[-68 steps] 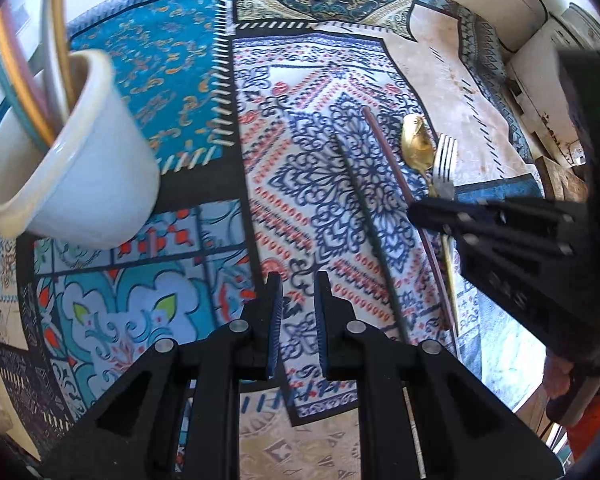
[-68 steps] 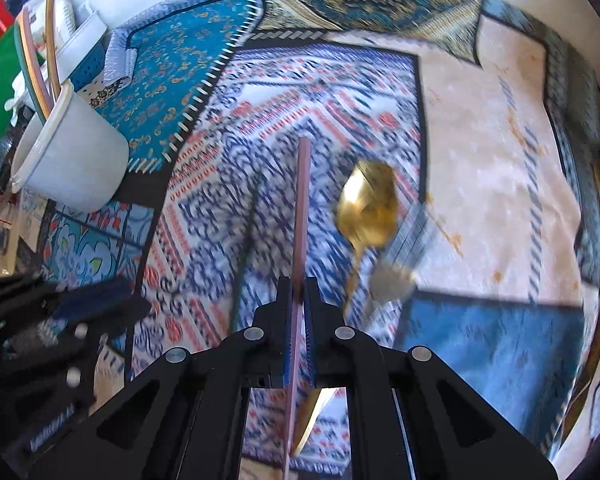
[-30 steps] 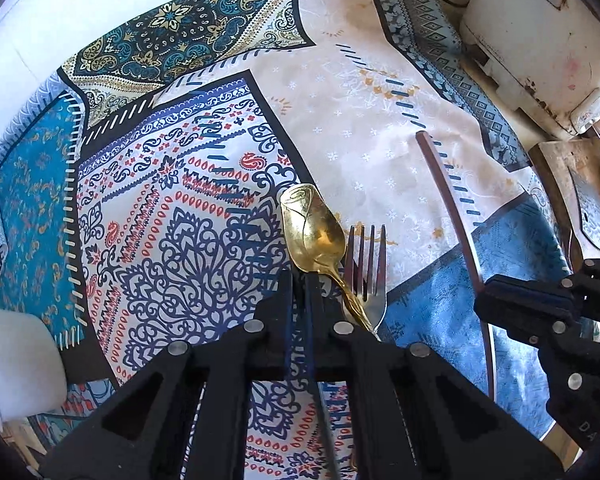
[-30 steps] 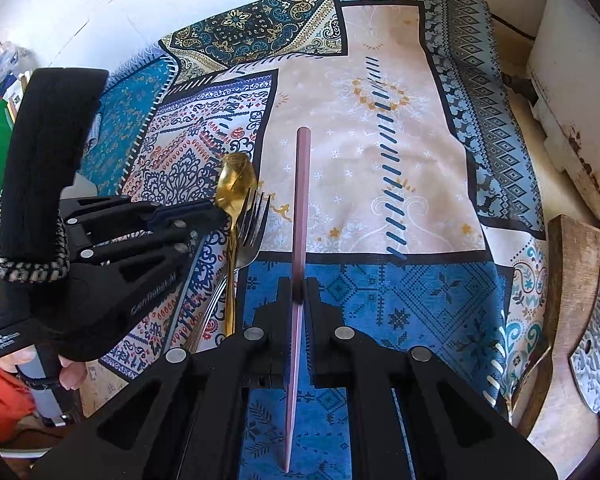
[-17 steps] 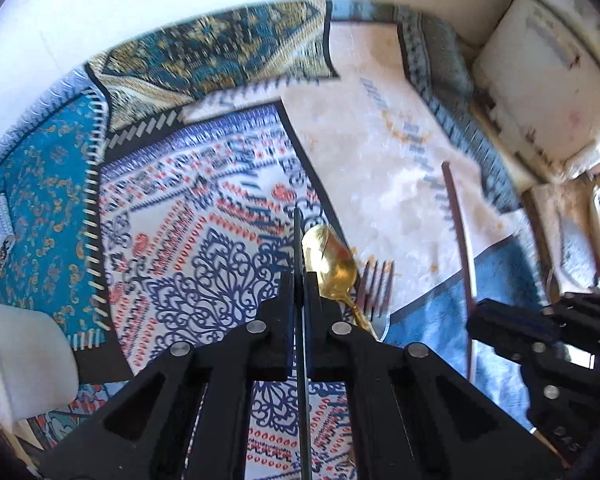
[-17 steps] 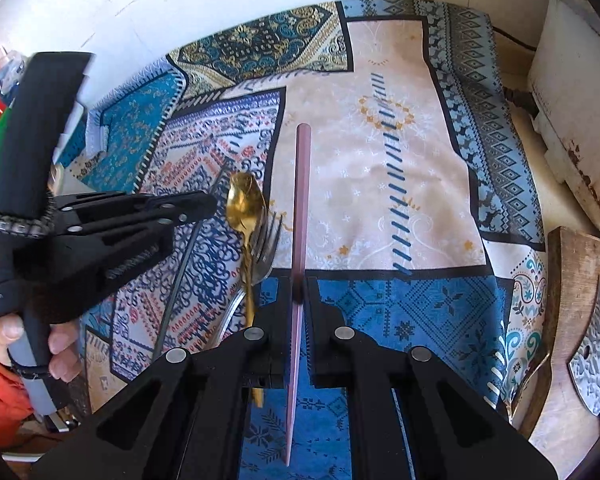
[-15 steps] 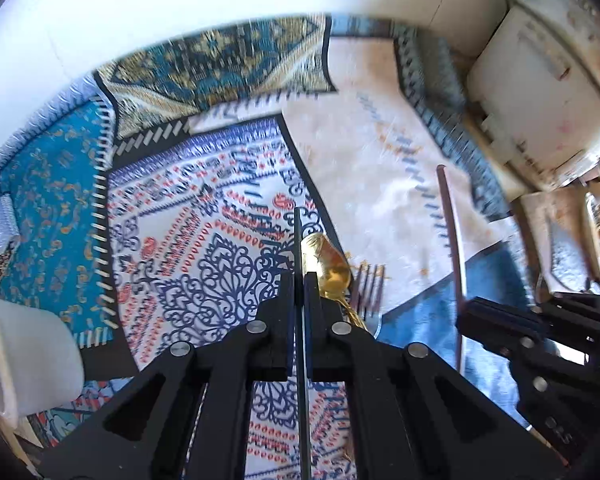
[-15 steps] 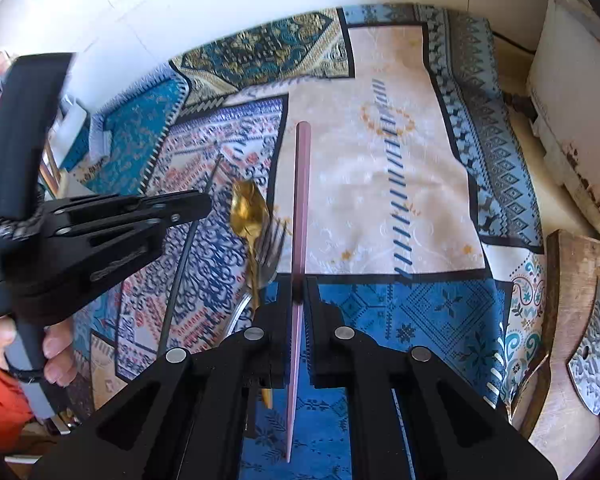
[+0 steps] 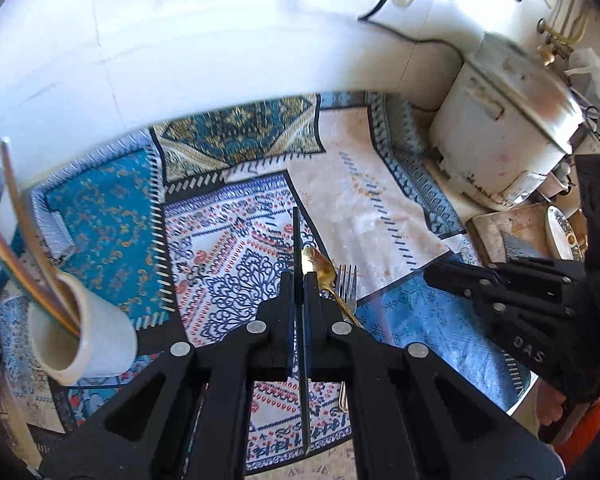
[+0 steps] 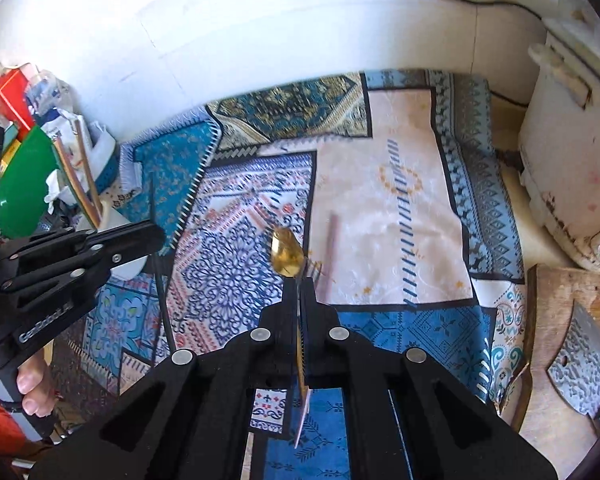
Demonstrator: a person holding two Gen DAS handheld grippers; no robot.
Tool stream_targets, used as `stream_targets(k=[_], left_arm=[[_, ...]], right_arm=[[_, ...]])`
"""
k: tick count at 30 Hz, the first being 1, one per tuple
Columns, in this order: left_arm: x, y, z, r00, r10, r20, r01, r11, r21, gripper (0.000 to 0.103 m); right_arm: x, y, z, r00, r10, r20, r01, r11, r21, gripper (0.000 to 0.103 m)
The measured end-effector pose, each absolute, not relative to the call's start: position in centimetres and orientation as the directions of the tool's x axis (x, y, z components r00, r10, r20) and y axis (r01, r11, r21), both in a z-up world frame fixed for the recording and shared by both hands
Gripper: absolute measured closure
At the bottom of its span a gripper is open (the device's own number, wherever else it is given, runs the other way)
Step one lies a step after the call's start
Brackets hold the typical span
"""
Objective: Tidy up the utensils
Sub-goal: 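Carry the pink chopstick with the right tool while the left tool carries the dark rod to the white cup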
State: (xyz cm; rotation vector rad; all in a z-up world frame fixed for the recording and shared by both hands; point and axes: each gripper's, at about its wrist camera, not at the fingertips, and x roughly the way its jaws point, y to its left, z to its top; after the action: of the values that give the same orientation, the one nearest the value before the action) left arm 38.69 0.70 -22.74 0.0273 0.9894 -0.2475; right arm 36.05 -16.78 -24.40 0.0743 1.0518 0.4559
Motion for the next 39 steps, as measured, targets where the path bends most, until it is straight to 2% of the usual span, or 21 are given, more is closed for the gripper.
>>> stream_targets(k=[7,9,11,16,23,25,26,28,34,39], left_arm=[[37.2,2.1,-21.2,0.555,-0.199,-0.808,0.193,0.975,-0.108,0.101],[37.1,2.5,-20.9,0.566,-0.201,-0.799,0.181,0.976,-0.117,0.101],[36.9,2.8,-20.5,0.578,-0.197,-0.792,0.172,0.978,-0.117,0.101],[36.4,3.1,-19.8,0.603,-0.192,-0.774,0.168,0.979,-0.113,0.101],[36.5,3.5,-19.6,0.612,-0.195,-0.767,0.147,0.980,-0.132,0.101],[36.5,3.6,-19.5,0.616,-0.192,-0.764,0.141,0.981,-0.133,0.101],[36.5,3.7,-19.3,0.620,-0.191,-0.761,0.139,0.981,-0.134,0.101],[36.5,3.8,-19.2,0.624,-0.191,-0.758,0.135,0.982,-0.136,0.101],[36.3,3.9,-18.5,0.639,-0.191,-0.745,0.133,0.981,-0.138,0.101],[35.6,3.8,-17.6,0.663,-0.186,-0.725,0.140,0.982,-0.123,0.101]], right_arm=[[36.6,-16.7,-26.0,0.379,0.357,-0.854,-0.295,0.921,0.254,0.099],[37.2,-17.4,-27.3,0.364,0.320,-0.874,-0.247,0.939,0.241,0.087],[37.9,-18.4,-28.7,0.342,0.307,-0.888,-0.201,0.947,0.250,0.080],[39.9,-19.4,-32.4,0.275,0.251,-0.928,-0.132,0.966,0.223,0.079],[41.7,-17.5,-34.3,0.258,0.202,-0.945,-0.152,0.974,0.166,0.080],[41.8,-16.5,-34.3,0.278,0.148,-0.949,-0.169,0.980,0.104,0.087],[41.7,-16.1,-34.3,0.290,0.132,-0.948,-0.174,0.981,0.084,0.094],[41.6,-15.5,-34.3,0.298,0.127,-0.946,-0.179,0.981,0.075,0.095],[41.3,-15.8,-33.8,0.299,0.209,-0.931,-0.148,0.974,0.170,0.097],[39.8,-16.7,-30.7,0.365,0.255,-0.895,-0.145,0.966,0.216,0.097]])
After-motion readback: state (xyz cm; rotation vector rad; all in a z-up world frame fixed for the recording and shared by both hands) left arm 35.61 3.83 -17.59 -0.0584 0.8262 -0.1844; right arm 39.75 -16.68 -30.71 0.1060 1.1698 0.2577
